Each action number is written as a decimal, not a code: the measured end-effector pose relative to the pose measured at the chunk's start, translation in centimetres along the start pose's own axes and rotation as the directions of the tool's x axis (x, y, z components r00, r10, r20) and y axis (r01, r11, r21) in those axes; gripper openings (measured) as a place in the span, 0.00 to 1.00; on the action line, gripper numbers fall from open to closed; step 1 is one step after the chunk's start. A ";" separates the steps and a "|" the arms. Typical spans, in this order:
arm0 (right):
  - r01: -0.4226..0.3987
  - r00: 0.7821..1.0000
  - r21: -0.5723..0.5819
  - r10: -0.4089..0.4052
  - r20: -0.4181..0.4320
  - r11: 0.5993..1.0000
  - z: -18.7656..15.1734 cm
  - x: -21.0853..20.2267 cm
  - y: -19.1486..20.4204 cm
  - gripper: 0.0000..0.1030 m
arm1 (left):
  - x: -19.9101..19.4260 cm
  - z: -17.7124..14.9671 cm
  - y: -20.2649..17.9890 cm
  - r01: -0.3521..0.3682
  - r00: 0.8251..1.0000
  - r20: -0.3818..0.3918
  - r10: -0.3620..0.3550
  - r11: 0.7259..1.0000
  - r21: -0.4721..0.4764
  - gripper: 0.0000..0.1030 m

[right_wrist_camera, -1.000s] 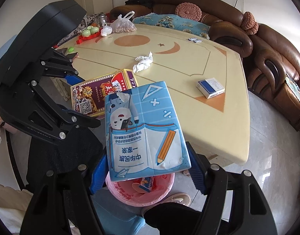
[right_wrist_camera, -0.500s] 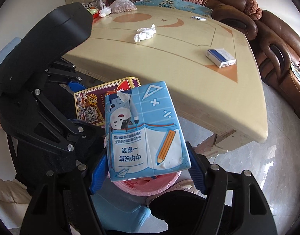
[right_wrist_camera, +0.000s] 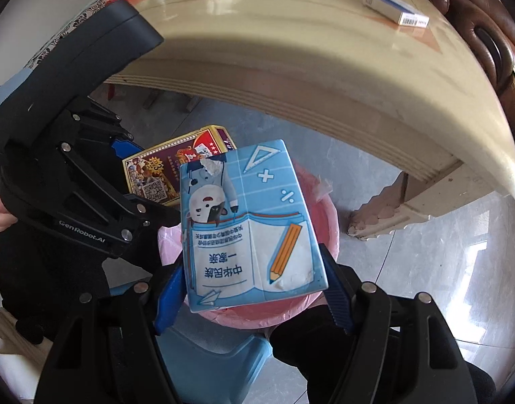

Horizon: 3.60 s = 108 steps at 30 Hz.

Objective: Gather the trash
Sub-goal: 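Carry the card box and milk box over the pink trash bin with both tools, then open the left tool to drop the card box while the right tool drops the milk box, then move both tools back toward the table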

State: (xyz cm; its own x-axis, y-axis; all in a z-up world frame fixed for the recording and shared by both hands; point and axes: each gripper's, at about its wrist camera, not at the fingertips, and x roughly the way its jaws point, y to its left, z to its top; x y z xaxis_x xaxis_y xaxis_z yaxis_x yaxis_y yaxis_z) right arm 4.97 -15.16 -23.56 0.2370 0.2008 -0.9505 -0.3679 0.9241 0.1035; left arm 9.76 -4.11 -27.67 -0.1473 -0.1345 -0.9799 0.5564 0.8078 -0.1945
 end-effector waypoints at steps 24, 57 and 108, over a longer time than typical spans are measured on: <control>-0.031 0.974 0.034 0.038 -0.221 0.999 -0.3 11.9 -2.1 0.67 | 11.3 2.0 2.8 0.004 0.965 -0.260 -0.031 0.995 -0.101 0.59; -0.037 0.984 0.015 0.039 -0.175 0.999 0.1 9.7 -0.7 0.69 | 8.6 1.8 1.1 -0.018 0.980 -0.200 0.007 0.998 -0.053 0.72; -0.025 0.964 0.286 -0.052 0.260 0.958 21.9 -18.9 -12.8 0.93 | -26.8 11.7 9.4 -0.192 0.943 0.200 0.266 0.926 -0.325 0.84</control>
State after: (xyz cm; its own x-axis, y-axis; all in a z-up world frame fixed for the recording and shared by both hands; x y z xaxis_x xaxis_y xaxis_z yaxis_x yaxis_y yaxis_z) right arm 24.88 -23.65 -0.53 0.4817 0.2299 -0.8457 -0.1011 0.9731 0.2070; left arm 28.57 0.40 -3.74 0.1722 -0.0269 -0.9847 0.2777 0.9604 0.0223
